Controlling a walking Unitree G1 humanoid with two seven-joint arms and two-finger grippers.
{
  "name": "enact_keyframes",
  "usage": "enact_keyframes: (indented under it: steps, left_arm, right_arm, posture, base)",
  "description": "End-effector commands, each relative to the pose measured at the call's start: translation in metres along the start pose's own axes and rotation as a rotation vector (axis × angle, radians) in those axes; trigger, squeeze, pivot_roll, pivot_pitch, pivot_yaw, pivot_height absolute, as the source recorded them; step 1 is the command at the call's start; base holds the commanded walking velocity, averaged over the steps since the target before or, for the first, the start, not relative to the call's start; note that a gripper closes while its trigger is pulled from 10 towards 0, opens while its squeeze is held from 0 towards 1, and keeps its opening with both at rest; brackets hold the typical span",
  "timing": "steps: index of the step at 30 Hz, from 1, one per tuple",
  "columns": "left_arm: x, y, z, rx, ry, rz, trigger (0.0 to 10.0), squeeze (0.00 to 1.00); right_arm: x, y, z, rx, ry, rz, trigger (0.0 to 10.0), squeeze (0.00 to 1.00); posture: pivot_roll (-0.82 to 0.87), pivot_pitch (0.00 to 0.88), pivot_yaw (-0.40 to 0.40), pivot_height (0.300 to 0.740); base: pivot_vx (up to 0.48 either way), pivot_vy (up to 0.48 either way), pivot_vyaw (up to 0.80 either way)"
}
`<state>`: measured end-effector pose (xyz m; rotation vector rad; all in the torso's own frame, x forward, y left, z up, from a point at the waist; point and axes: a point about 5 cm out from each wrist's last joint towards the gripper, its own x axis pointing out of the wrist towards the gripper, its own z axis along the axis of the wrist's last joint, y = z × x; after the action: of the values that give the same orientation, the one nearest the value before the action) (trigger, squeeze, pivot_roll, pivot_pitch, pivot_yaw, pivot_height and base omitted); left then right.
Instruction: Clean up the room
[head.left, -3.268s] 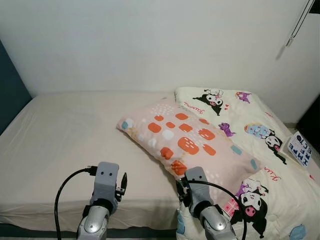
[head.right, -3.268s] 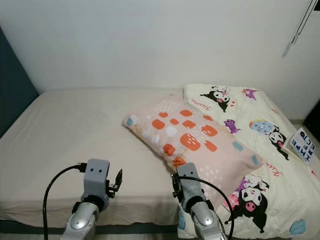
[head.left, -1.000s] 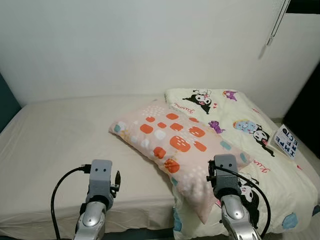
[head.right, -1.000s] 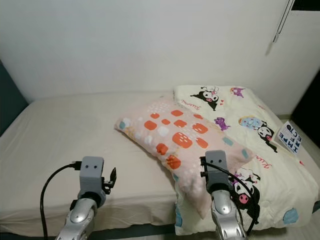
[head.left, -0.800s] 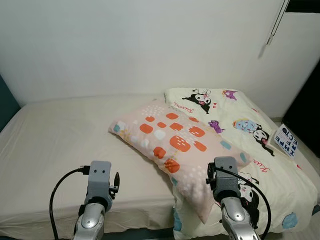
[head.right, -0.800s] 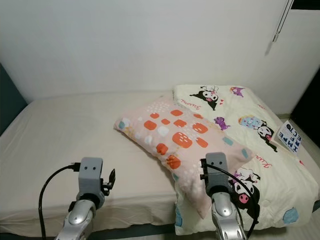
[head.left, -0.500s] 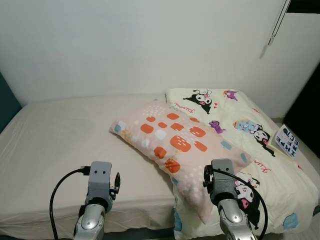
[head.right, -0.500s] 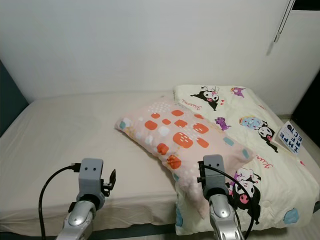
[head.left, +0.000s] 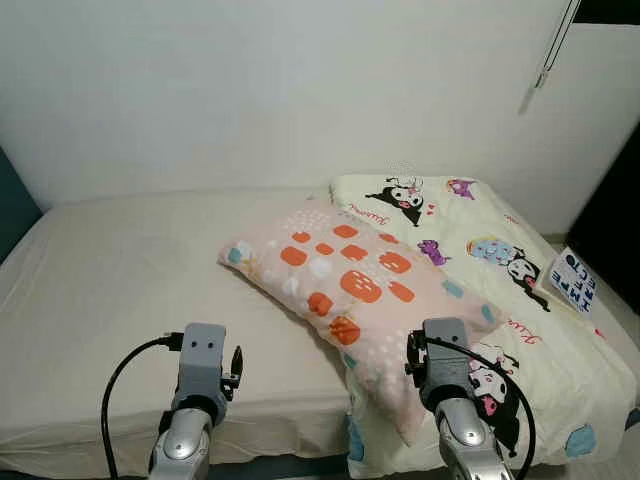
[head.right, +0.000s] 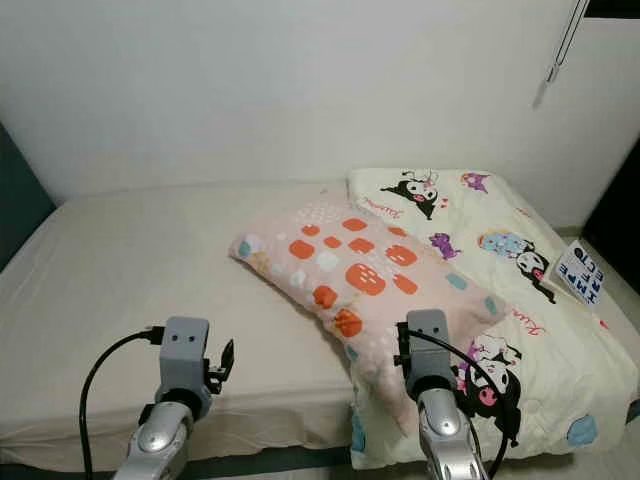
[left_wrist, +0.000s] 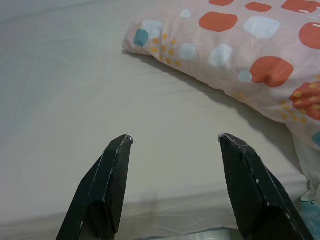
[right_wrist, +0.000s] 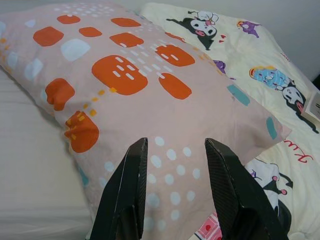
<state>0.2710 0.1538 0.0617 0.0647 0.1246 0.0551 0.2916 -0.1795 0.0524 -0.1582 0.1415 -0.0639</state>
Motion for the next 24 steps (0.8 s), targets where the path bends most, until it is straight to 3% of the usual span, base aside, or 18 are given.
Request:
enact_keyframes:
  steps: [1,24]
  left_arm:
    - [-0.0030,0.0008,-0.0040,0.016,0.019,-0.006,10.0,0.00]
    - [-0.0026,-0.0006,-0.0030,0.025,0.014,-0.018,10.0,0.00]
  right_arm:
    - [-0.0028,0.0031,-0.0052,0.010,0.019,0.009,10.0,0.00]
    - [-0.0034,0.0042,-0.0041,0.029,0.010,0.019,10.0,0.00]
  posture:
    - [-0.03,0.097,-0.004,0.695]
    - [-0.03,0.099,-0.004,0.651]
  base:
    - [0.000,0.000,0.00]
    - [0.000,0.000,0.00]
